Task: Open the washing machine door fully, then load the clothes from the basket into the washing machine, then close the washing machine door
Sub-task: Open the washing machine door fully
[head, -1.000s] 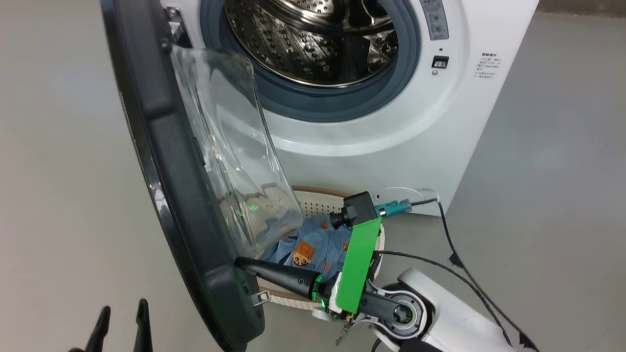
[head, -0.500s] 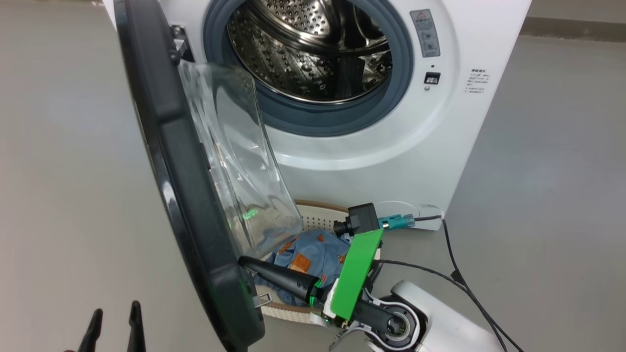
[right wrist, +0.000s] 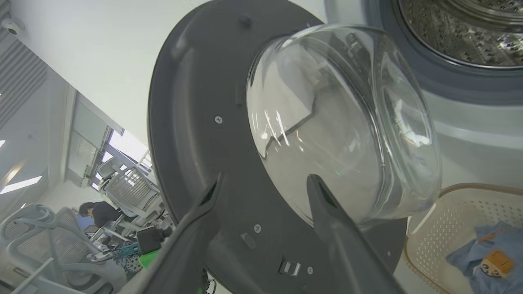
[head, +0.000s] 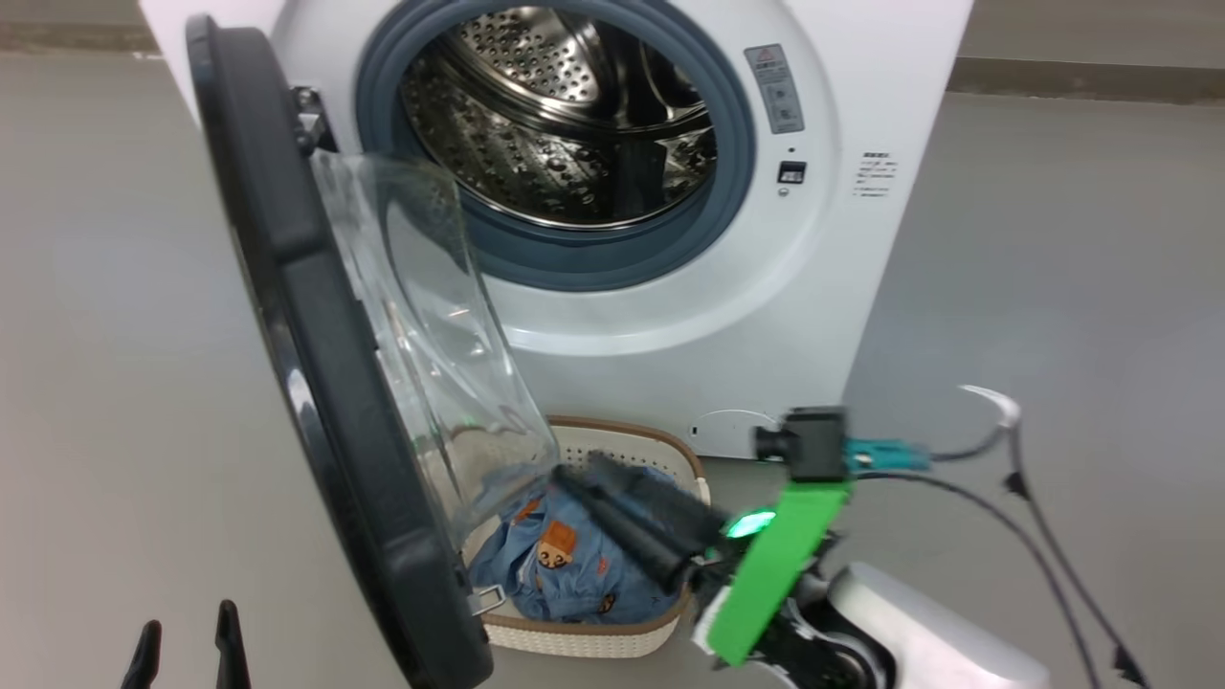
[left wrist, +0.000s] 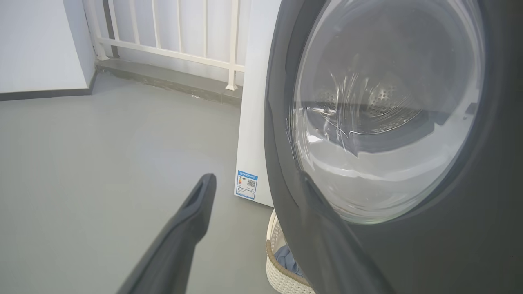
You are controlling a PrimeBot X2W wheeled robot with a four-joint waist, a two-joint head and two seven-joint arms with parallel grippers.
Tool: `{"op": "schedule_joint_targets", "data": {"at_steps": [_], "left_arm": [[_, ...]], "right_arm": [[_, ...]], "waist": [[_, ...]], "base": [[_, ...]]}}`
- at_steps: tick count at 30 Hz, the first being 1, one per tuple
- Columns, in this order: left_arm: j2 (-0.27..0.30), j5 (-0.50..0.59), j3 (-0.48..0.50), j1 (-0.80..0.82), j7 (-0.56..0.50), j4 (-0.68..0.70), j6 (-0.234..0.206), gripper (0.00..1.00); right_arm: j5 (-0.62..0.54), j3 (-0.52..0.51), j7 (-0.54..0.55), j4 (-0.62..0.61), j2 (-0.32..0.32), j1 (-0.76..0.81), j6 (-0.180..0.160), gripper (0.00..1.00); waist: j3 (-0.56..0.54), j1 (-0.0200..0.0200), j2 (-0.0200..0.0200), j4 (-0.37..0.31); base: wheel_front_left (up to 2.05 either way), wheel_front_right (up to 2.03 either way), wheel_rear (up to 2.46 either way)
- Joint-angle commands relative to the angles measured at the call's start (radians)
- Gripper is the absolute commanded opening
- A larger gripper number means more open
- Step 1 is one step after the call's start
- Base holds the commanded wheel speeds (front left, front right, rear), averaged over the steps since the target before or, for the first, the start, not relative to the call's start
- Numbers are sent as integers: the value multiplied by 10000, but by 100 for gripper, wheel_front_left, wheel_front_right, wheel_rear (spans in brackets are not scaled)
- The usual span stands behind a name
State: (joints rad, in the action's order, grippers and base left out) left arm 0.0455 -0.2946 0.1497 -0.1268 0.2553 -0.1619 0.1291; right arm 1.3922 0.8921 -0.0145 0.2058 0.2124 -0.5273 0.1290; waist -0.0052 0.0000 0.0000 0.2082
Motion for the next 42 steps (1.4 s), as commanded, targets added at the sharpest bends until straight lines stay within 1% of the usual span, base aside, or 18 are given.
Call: {"op": "schedule_joint_targets", "data": {"at_steps": [1, 4, 8, 10, 12, 14, 15, 16, 20, 25, 27, 29, 32, 33, 35, 36, 38, 42], "left_arm": [[78, 147, 423, 166, 65, 304, 16, 100], [75, 183, 506, 131, 65, 319, 16, 100], [70, 243, 606, 61, 65, 369, 16, 100], [66, 235, 658, 9, 65, 444, 16, 100], [62, 238, 709, -56, 65, 489, 16, 100], [58, 240, 742, -121, 65, 514, 16, 100], [58, 240, 742, -121, 65, 514, 16, 100], [56, 242, 769, -153, 65, 523, 16, 100], [52, 211, 912, -264, 65, 509, 16, 100], [49, 236, 842, -332, 65, 528, 16, 100], [49, 243, 888, -343, 65, 551, 16, 100], [49, 250, 944, -355, 65, 574, 16, 100], [48, 276, 1011, -399, 65, 579, 16, 100], [48, 288, 1039, -433, 65, 567, 16, 100], [48, 295, 1040, -449, 65, 559, 16, 100], [48, 300, 1056, -479, 65, 562, 16, 100], [51, 309, 1060, -504, 65, 570, 16, 100], [76, 308, 1043, -542, 65, 580, 16, 100]], "right_arm": [[-575, 207, -890, -307, 234, 160, 17, 100], [-934, 367, -1911, -359, 843, 281, 17, 100], [-1557, 16, -2419, -272, 1615, 641, 17, 100], [-1931, -646, -2460, -343, 1851, 945, 17, 100], [-2671, -1501, -2466, -446, 1999, 1363, 17, 100], [-3658, -2366, -2468, -524, 2123, 1839, 17, 100], [-3658, -2366, -2468, -524, 2123, 1839, 17, 100], [-4139, -2780, -2469, -565, 2124, 2101, 17, 100], [-6027, -4369, -2470, -743, 1925, 3123, 17, 100], [-7849, -6222, -2471, -893, 1413, 4100, 17, 100], [-8611, -6739, -2472, -1006, 1280, 4366, 17, 100], [-9040, -7323, -2472, -1136, 979, 4643, 17, 100], [-9852, -8051, -2472, -1244, 741, 5062, 17, 100], [-10304, -8490, -2472, -1246, 578, 5295, 17, 100], [-10455, -8676, -2472, -1229, 487, 5400, 17, 100], [-10773, -9091, -2472, -1259, 323, 5537, 17, 100], [-11148, -9365, -2472, -1276, 239, 5647, 17, 100], [-11502, -9772, -2472, -1319, 63, 5789, 17, 100]], "waist": [[-52, 0, 0, -230], [-73, 0, 0, -420], [-126, 0, 0, -624], [-151, 0, 0, -737], [-186, 0, 0, -833], [-218, 0, 0, -903], [-218, 0, 0, -903], [-238, 0, 0, -939], [-311, 0, 0, -1119], [-305, 0, 0, -1294], [-294, 0, 0, -1384], [-274, 0, 0, -1456], [-259, 0, 0, -1539], [-255, 0, 0, -1585], [-254, 0, 0, -1600], [-242, 0, 0, -1636], [-228, 0, 0, -1660], [-210, 0, 0, -1671]], "base": [[0, 0, 0], [0, 0, 0], [0, 0, 0], [0, 0, 0], [0, 0, 0], [0, 0, 0], [0, 0, 0], [0, 0, 0], [0, 0, 0], [0, 0, 0], [0, 0, 0], [0, 0, 0], [0, 0, 0], [0, 0, 0], [0, 0, 0], [0, 0, 0], [0, 0, 0], [0, 0, 0]]}}
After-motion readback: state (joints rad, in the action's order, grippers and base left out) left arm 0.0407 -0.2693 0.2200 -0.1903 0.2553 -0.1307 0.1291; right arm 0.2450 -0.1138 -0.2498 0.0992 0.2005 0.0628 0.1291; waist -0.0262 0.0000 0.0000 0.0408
